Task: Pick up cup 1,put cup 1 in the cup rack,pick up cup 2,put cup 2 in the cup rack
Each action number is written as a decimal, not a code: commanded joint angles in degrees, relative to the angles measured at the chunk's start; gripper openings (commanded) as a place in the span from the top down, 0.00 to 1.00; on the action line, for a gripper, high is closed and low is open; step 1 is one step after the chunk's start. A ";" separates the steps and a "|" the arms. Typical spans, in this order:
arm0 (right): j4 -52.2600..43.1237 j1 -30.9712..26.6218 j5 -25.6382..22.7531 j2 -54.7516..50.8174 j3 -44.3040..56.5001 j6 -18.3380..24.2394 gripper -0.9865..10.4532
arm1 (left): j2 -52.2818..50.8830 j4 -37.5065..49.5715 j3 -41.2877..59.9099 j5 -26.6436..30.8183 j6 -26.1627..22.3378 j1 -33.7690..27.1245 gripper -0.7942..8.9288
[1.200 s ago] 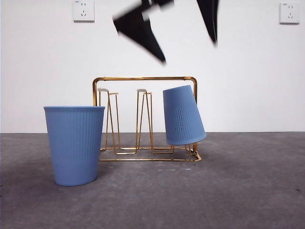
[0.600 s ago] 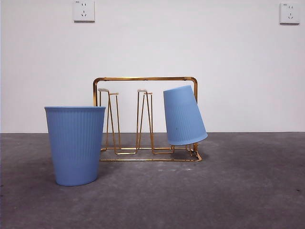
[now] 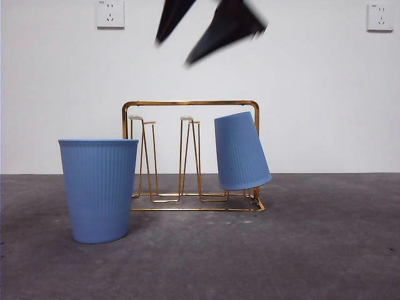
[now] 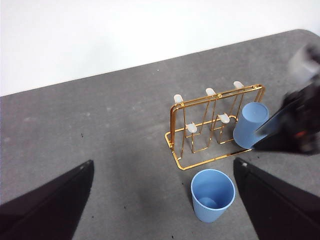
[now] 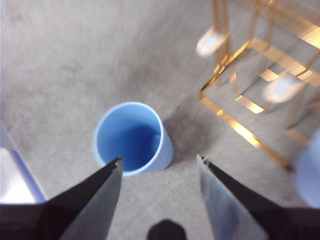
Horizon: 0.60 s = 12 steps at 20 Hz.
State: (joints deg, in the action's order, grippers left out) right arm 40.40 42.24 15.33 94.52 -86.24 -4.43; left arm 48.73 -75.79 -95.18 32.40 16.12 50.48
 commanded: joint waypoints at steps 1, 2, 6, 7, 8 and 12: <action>-2.03 1.38 0.50 3.89 0.24 -2.10 0.68 | -0.70 0.28 0.66 0.17 0.09 0.20 0.44; -2.82 1.75 0.28 5.09 0.24 -2.16 0.68 | -0.70 0.28 0.70 0.17 0.07 0.20 0.44; -5.79 4.09 -0.46 9.18 0.24 -3.21 0.68 | -0.50 0.31 0.70 0.17 -0.13 0.20 0.44; -6.34 4.55 -1.11 9.79 0.24 -3.43 0.68 | -0.46 0.28 0.70 0.15 -0.13 0.20 0.44; -7.02 5.11 -2.49 10.54 0.24 -3.61 0.68 | -0.39 0.31 0.70 0.13 -0.11 0.22 0.44; -7.45 6.88 -8.59 12.87 0.24 -3.56 0.68 | -0.24 0.31 0.70 -1.62 -0.09 0.24 0.44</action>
State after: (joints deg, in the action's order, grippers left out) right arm 33.15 48.86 7.64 106.43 -86.24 -7.33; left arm 48.58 -75.79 -94.89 31.22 16.10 50.50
